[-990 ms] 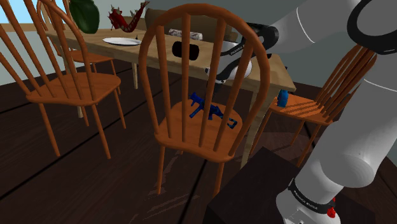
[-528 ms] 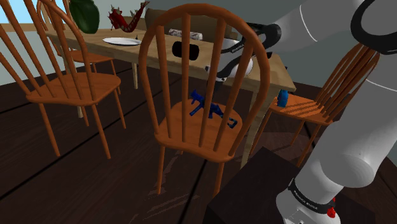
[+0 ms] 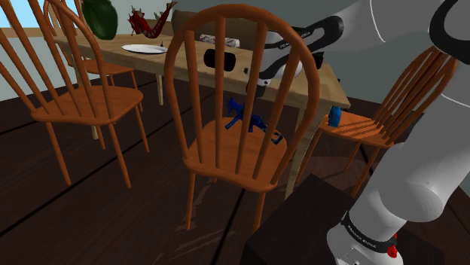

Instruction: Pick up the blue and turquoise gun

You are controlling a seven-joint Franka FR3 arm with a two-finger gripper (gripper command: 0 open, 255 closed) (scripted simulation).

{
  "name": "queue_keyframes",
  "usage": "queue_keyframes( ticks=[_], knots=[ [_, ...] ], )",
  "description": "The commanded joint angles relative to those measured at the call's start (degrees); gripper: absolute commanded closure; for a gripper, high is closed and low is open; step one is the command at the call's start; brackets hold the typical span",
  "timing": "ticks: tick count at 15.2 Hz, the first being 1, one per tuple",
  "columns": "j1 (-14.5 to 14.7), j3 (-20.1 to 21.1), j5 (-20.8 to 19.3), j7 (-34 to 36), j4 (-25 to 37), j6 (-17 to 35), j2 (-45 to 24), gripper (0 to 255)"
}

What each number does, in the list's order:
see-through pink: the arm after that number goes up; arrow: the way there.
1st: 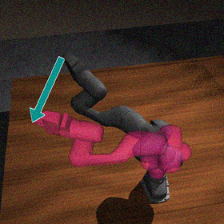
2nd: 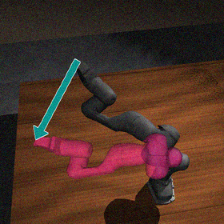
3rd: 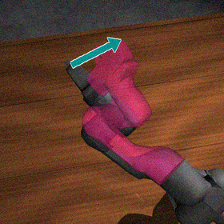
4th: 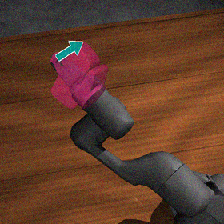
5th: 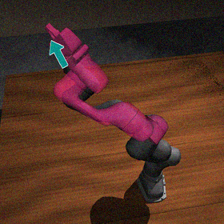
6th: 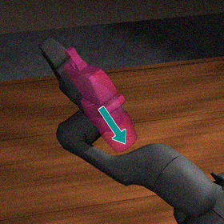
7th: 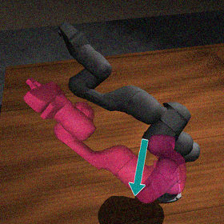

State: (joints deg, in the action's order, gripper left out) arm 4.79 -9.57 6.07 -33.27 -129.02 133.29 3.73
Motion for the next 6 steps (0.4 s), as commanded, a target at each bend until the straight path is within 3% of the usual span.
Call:
queue_keyframes(
  ticks=[1, 6],
  knots=[
    [0.0, 0.0, -0.4, 0.3, 0.5, -1.5, 0.9, 255],
    [-0.1, 0.0, -0.8, 0.7, 1.9, -3.9, 2.0, 255]
  ],
)
